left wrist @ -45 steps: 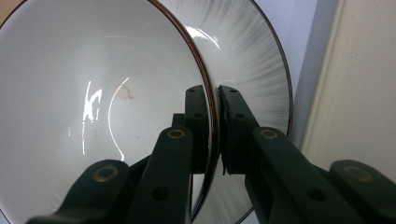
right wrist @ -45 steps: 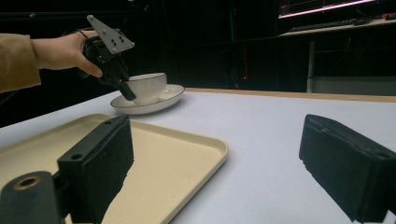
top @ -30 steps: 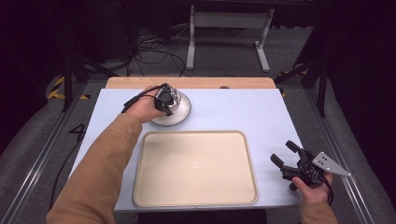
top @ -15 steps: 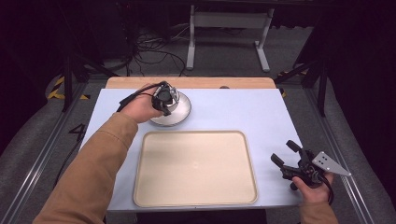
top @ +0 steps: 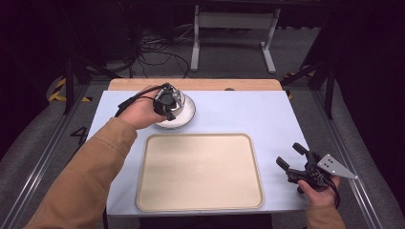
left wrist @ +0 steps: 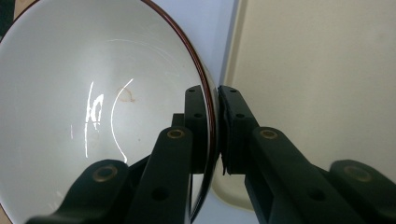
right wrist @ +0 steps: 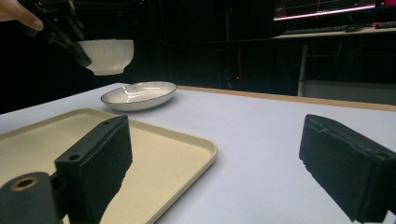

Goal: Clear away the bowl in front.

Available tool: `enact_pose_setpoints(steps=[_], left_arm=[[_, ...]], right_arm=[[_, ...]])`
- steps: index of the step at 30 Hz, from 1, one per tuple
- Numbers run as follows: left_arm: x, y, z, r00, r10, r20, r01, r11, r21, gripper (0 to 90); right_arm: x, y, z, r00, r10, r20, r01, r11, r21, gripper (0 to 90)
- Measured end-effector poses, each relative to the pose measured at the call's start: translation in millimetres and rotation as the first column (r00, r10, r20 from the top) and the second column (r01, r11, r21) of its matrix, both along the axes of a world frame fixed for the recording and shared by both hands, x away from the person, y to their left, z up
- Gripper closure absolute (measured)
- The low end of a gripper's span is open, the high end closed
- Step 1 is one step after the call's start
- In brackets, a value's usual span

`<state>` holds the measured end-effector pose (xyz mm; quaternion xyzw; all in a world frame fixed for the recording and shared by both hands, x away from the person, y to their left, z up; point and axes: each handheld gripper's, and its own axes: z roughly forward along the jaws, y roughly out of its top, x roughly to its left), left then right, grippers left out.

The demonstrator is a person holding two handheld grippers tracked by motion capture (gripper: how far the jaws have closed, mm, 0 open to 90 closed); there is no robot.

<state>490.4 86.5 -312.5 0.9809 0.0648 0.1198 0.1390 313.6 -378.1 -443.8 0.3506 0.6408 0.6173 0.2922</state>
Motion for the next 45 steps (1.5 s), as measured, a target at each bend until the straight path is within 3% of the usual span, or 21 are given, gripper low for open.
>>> enact_pose_setpoints(steps=[13, 16, 21, 25, 28, 30, 31, 33, 42, 45], left_arm=[[-42.7, -18.3, 18.1, 0.995, -0.099, -0.017, 0.099, 0.9951, 0.005, 83.3], [-53.9, -24.8, 20.1, 0.9893, -0.145, -0.012, 0.146, 0.9887, 0.035, 83.1], [-68.2, -31.1, 21.9, 0.9842, -0.176, -0.02, 0.177, 0.9836, 0.037, 83.1], [-84.1, -39.4, 25.3, 0.9735, -0.227, -0.028, 0.228, 0.973, 0.038, 83.1], [-90.2, -43.2, 26.1, 0.9694, -0.244, -0.025, 0.245, 0.9683, 0.048, 83.0], [-97.1, -48.8, 26.3, 0.9602, -0.279, -0.019, 0.279, 0.9573, 0.075, 82.9], [-97.1, -48.8, 26.3, 0.9602, -0.279, -0.019, 0.279, 0.9573, 0.075, 82.9], [-103.4, -52.8, 26.3, 0.954, -0.299, -0.026, 0.3, 0.9501, 0.085, 82.8], [-116.9, -60.2, 26.5, 0.942, -0.334, -0.03, 0.336, 0.9382, 0.084, 82.7], [-120.8, -62.5, 26.3, 0.9347, -0.354, -0.038, 0.356, 0.9303, 0.09, 82.8]], right_arm=[[2.0, 2.5, -0.9, 1.0, 0.007, -0.004, -0.007, 0.9999, -0.008, 9.9], [2.0, 2.7, -0.8, 1.0, 0.008, -0.006, -0.008, 0.9999, -0.008, 9.8], [2.0, 3.5, -0.9, 0.9999, 0.012, -0.007, -0.012, 0.9999, -0.012, 9.7], [2.1, 3.6, -1.1, 0.9999, 0.011, -0.008, -0.012, 0.9999, -0.012, 9.7], [2.0, 3.6, -1.0, 0.9999, 0.012, -0.008, -0.012, 0.9999, -0.012, 9.7], [1.9, 3.8, -0.9, 0.9999, 0.012, -0.007, -0.012, 0.9998, -0.013, 9.7], [1.9, 3.9, -0.9, 0.9999, 0.012, -0.007, -0.012, 0.9998, -0.013, 9.7], [1.8, 4.1, -0.8, 0.9999, 0.012, -0.007, -0.013, 0.9998, -0.013, 9.7], [1.6, 4.1, -0.8, 0.9999, 0.013, -0.008, -0.013, 0.9998, -0.012, 9.7], [1.5, 4.2, -0.8, 0.9999, 0.014, -0.008, -0.014, 0.9998, -0.012, 9.7]])
